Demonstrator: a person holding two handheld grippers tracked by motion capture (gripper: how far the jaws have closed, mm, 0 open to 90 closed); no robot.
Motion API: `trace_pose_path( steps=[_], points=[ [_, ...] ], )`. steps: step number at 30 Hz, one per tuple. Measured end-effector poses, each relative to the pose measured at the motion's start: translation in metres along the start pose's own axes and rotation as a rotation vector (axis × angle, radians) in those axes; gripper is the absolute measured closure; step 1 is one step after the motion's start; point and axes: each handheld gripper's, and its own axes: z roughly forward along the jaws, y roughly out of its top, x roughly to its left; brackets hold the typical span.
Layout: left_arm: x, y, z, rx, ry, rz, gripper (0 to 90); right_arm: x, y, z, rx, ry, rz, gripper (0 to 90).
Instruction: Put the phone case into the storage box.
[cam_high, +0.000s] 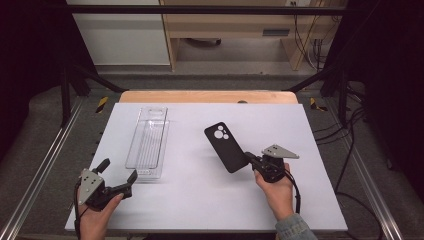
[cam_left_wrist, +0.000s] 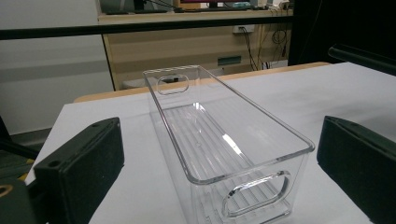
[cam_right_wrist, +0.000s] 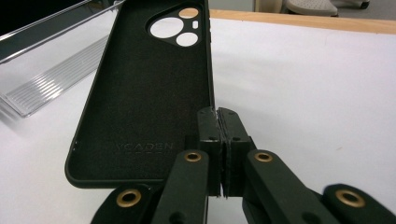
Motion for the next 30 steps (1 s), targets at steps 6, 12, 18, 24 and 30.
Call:
trace_pose_path(
  steps=[6, 12, 18, 24, 30],
  points=[
    [0.0, 0.003, -0.003, -0.007, -0.001, -0.011, 0.5, 0.004, 0.002, -0.004, -0.028, -0.01, -0.018, 89.2],
    [-0.003, 0.009, -0.006, -0.012, -0.003, -0.026, 0.7, 0.01, 0.004, -0.005, -0.049, -0.005, -0.039, 89.5],
    [-0.009, 0.025, -0.011, -0.005, 0.008, -0.04, 1.4, 0.013, 0.005, -0.005, -0.042, 0.002, -0.051, 89.7],
    [-0.035, 0.045, -0.005, 0.026, -0.038, -0.013, 2.3, 0.017, 0.004, -0.003, -0.025, 0.002, -0.074, 89.9],
    [-0.068, 0.064, 0.013, 0.073, -0.107, 0.018, 2.6, 0.021, 0.006, -0.006, -0.038, -0.005, -0.091, 89.9]
  ],
)
